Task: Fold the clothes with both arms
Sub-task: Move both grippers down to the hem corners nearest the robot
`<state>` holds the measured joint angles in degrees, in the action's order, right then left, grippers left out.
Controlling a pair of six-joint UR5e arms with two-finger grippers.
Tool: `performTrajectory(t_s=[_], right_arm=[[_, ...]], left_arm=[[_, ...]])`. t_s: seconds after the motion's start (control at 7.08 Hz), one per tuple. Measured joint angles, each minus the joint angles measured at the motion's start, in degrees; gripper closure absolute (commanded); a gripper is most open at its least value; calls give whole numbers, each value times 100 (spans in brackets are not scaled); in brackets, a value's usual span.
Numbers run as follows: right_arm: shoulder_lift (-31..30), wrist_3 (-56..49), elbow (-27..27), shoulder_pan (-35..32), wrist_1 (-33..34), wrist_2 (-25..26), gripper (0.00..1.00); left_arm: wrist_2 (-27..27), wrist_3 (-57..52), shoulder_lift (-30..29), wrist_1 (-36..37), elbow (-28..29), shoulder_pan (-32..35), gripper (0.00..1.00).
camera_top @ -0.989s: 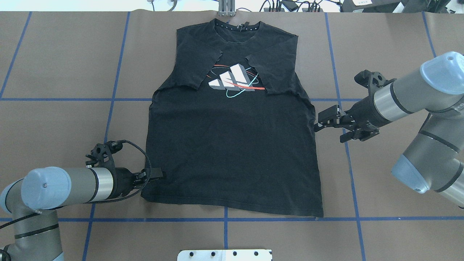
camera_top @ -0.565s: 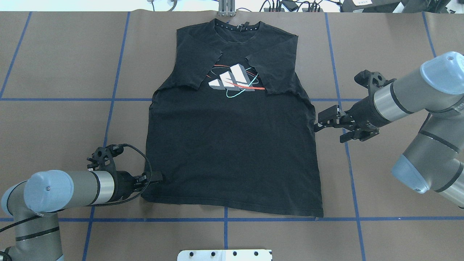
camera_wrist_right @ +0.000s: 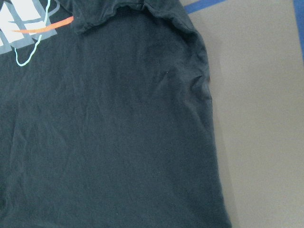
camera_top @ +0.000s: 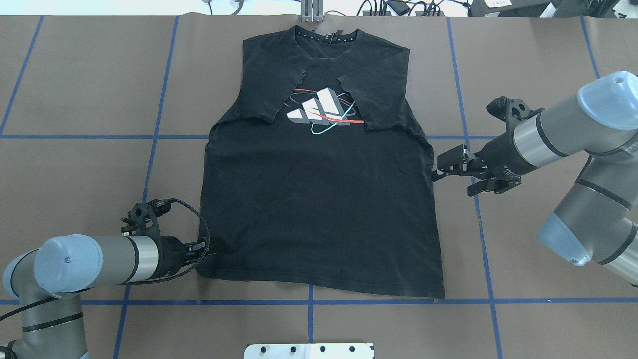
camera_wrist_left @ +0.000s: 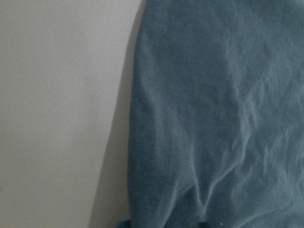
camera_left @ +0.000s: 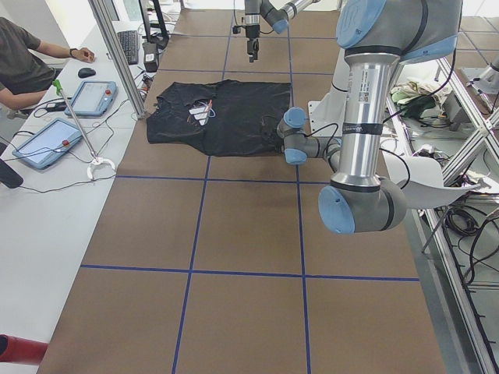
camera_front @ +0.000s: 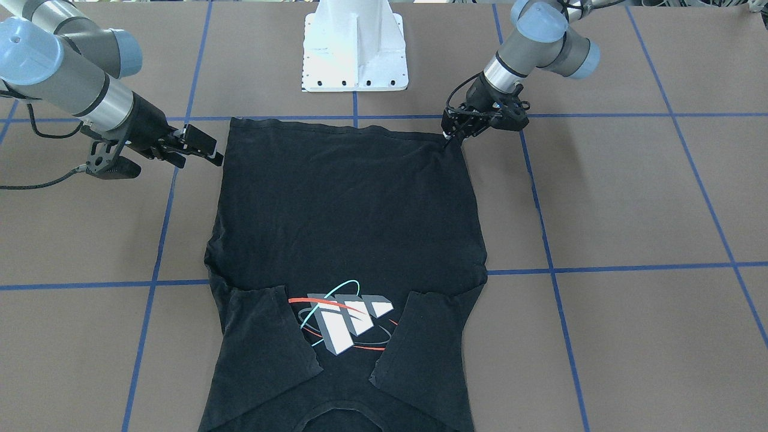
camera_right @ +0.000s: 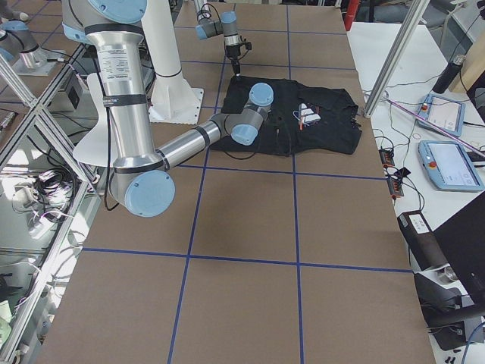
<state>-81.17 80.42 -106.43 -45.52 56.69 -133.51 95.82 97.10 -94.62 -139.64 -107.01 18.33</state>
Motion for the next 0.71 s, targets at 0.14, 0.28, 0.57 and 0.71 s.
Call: performTrajectory(t_s=[0.14, 0.28, 0.57, 0.71], right_arm=[[0, 0, -10, 160, 0, 122, 0], [-14, 0, -27, 423, 2, 404, 0], [-101, 0, -39, 892, 8, 805, 0], [-143, 0, -36, 1021, 13, 873, 0]], left_arm=[[87, 2, 216, 6, -299, 2, 100], [186, 2, 482, 12, -661, 12, 100], [261, 2, 716, 15, -977, 26, 100], [267, 2, 725, 16, -991, 27, 100]])
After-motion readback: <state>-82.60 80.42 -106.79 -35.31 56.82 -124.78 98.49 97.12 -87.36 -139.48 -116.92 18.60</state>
